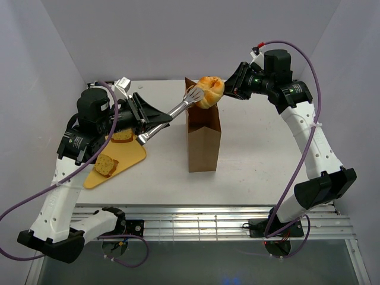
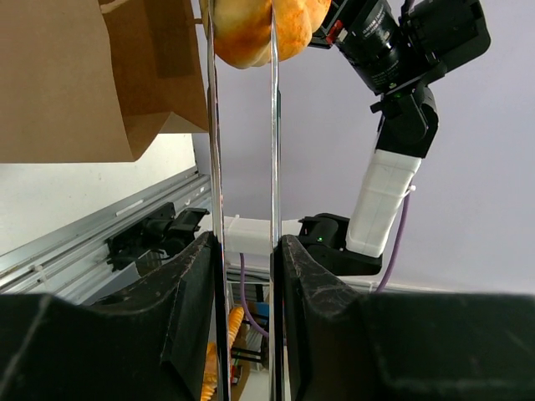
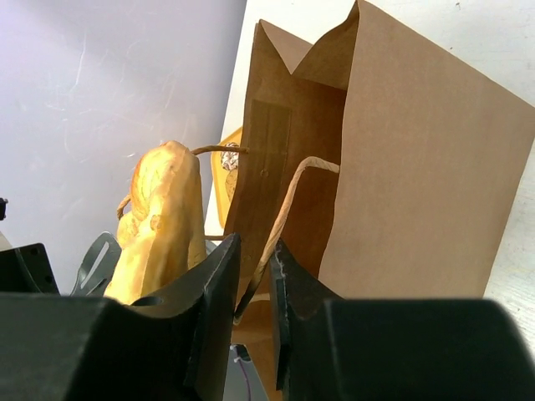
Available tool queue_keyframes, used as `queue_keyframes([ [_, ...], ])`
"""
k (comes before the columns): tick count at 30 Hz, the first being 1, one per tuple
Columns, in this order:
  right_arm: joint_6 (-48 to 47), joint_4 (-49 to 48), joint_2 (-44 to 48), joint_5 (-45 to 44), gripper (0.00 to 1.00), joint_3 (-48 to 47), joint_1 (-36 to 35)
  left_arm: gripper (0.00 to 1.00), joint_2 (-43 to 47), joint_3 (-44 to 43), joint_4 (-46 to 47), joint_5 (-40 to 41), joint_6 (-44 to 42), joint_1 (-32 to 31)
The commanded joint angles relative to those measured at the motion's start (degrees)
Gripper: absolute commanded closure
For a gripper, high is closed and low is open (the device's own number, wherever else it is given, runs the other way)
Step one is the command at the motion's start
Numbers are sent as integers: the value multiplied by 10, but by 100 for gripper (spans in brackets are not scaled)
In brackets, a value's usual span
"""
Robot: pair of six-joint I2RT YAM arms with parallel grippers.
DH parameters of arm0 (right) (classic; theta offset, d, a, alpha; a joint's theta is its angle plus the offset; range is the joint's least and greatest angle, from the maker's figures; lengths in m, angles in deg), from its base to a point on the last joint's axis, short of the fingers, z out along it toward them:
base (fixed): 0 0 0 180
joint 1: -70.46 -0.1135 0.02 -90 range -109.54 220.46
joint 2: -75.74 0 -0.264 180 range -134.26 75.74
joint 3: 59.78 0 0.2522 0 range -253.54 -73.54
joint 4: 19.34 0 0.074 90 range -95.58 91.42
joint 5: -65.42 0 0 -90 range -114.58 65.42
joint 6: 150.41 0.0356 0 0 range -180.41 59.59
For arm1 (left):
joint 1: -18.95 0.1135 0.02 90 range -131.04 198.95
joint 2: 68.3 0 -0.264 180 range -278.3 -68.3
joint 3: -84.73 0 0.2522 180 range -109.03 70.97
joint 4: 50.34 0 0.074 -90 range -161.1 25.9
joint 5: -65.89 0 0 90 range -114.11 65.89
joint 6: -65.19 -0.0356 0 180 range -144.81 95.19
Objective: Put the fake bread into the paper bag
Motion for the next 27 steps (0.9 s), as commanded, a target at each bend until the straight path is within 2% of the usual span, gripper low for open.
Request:
queue_keyframes([
  [1, -14, -4, 25, -16, 74, -21, 2, 89, 23, 6, 17, 12, -5, -2],
  [5, -26, 10, 32, -28, 74, -22, 3, 78, 21, 6, 10, 15, -9, -2],
  [12, -27, 18, 44, -36, 75, -25, 5, 70, 26, 34, 1, 17, -13, -2],
  [17, -27, 18, 48, -26, 75, -27, 6, 61, 34, 49, -4, 24, -17, -2],
  [27, -32, 17, 46, -11, 75, -31, 6, 48, 19, 20, -28, 32, -39, -2],
])
